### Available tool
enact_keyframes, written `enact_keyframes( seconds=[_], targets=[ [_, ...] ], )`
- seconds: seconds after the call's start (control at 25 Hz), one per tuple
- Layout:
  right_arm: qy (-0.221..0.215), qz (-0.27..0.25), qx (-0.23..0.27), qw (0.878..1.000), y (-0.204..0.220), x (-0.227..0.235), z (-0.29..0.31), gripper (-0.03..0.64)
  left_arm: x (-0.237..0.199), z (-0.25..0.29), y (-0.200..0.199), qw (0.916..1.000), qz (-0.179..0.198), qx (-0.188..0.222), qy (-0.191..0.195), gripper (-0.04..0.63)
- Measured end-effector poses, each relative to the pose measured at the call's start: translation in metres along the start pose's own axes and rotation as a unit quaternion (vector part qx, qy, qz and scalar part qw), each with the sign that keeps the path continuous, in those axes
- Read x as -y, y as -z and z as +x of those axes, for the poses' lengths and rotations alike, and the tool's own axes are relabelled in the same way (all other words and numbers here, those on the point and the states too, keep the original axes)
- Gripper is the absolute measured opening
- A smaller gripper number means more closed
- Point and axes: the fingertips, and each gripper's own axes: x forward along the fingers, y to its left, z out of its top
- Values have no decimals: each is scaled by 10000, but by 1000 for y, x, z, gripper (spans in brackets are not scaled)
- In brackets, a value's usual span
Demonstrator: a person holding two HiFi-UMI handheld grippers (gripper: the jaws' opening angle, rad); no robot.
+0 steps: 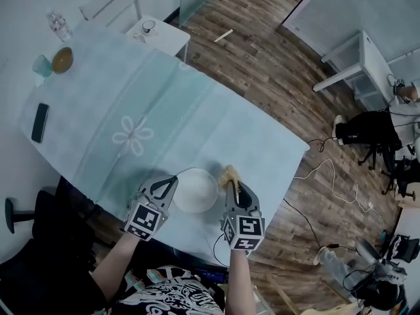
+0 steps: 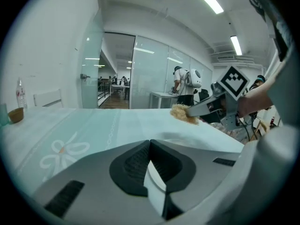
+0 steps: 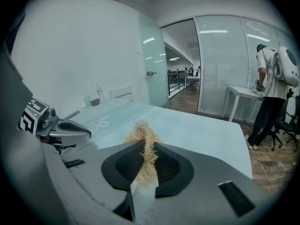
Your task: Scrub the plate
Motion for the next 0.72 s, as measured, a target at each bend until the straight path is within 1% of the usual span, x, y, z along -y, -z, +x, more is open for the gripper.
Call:
enact_keyframes(
  seconds=[0.08,0.2,0.36,0.44,0.56,0.64,0.72],
  targets=[
    [-14,23,2,10000,3,-3,-1,63,-8,0,10,9996,-120,-216,-163,23],
    [-68,60,19,10000,9,-9,-2,63,-12,-2,25,9983,-196,-493,-224,23],
    [-148,-9,-65,9999,20,-19,-1,63,-15,-4,35,9972,-219,-633,-341,23],
    [-192,-52,-110,9997,23,-24,1,63,-17,-4,40,9964,-290,-691,-385,23],
    [-273,-106,-135,9995,28,-32,1,63,-13,-3,50,9949,-459,-853,-278,30],
    [-312,-157,-149,9993,32,-36,0,63,-9,-1,55,9936,-579,-952,-190,66],
    [-381,-251,-82,9989,33,-41,-1,63,-8,-1,55,9932,-655,-945,-168,71]
  ],
)
